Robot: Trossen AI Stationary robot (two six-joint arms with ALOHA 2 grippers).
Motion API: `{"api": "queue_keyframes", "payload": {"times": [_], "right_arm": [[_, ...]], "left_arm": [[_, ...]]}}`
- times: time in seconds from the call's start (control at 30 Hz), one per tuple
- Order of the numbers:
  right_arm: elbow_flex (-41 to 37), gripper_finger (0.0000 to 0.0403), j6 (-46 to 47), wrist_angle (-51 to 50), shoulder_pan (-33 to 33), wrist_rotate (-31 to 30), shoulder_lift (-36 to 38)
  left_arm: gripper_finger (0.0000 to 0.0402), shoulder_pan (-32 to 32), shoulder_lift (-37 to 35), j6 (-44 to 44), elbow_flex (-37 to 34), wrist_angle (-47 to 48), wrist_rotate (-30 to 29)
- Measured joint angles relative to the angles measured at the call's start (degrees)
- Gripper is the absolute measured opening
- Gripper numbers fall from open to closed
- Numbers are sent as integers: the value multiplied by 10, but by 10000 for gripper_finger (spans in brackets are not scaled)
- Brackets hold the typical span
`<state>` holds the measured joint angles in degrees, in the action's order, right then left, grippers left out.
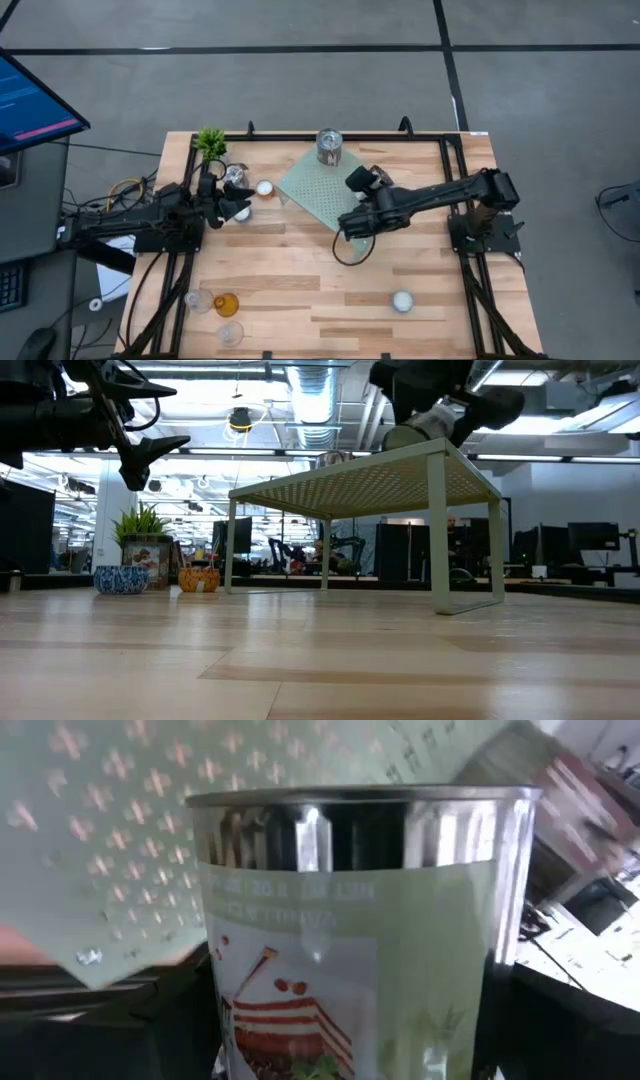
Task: Stock candles on shelf
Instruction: Put the bottom silver scented candle on the shelf
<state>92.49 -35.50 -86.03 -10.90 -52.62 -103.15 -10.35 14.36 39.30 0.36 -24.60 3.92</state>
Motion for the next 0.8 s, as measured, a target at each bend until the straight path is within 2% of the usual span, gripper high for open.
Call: {"api": "queue_keyframes", "payload": {"times": [0.33,0.6,0.8], "right_arm": [[0,348,5,-3,-3,-6,-21],[0,383,15,-2,-7,-5,-21],[0,392,15,8,-13,-1,-21]], "left_arm": [[294,0,4,0,0,0,0],[294,0,4,0,0,0,0],[294,0,4,0,0,0,0]]}}
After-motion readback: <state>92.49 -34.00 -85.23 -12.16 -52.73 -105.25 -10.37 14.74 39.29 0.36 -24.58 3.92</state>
